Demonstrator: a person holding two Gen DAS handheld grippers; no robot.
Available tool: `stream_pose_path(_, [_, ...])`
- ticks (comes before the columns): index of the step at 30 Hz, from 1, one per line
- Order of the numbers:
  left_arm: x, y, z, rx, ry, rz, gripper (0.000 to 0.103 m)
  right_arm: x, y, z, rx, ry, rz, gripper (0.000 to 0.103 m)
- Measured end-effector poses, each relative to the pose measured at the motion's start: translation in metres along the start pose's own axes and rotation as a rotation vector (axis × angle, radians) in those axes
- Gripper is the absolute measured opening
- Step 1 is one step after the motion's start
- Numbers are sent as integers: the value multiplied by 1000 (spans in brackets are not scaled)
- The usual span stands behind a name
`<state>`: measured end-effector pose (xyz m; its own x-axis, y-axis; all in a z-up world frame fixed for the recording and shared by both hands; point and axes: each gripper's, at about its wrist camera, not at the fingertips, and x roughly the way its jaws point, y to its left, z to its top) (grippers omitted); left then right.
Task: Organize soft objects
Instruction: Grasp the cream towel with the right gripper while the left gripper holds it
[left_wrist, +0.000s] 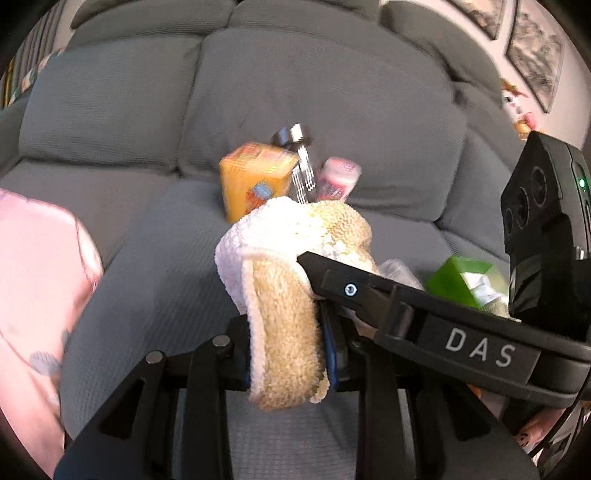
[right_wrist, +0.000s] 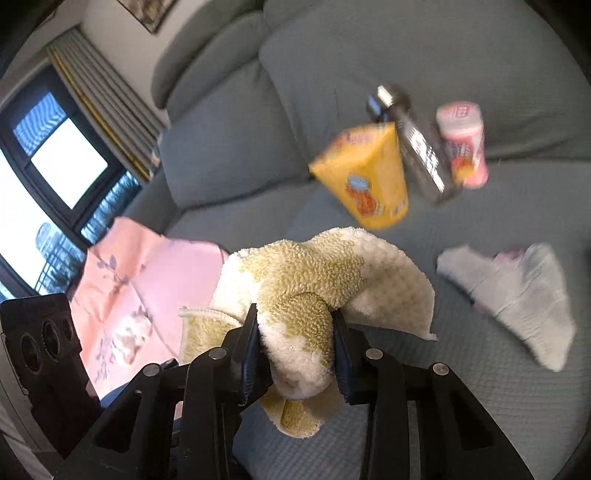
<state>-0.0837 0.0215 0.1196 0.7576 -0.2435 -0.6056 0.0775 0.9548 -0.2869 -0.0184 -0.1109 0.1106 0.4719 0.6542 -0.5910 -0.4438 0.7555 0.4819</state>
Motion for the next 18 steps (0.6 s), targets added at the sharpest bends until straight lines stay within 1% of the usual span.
stream_pose_path(2, [-13, -14, 7, 35, -42, -27, 25, -20, 5, 5, -2, -50, 1, 38])
stream_pose_path(4, [-20, -27, 12, 61, -66, -50, 24, -39, 8, 8, -9, -100, -18, 38])
stream_pose_path(8, [-26, -62, 24, 124, -102, -123, 25, -84, 9, 12, -8, -216, -96, 38])
stream_pose_path(13, [-22, -114, 31, 227, -129, -206, 25, -134, -15, 12, 42, -324, -149, 38])
stream_pose_path(16, [-11, -140, 36, 270, -117, -266, 25, -161, -33, 9, 93, -377, -178, 38])
stream_pose_path(18, [-1, -161, 38, 300, -101, -312, 25, -180, -48, 5, 117, -417, -213, 38])
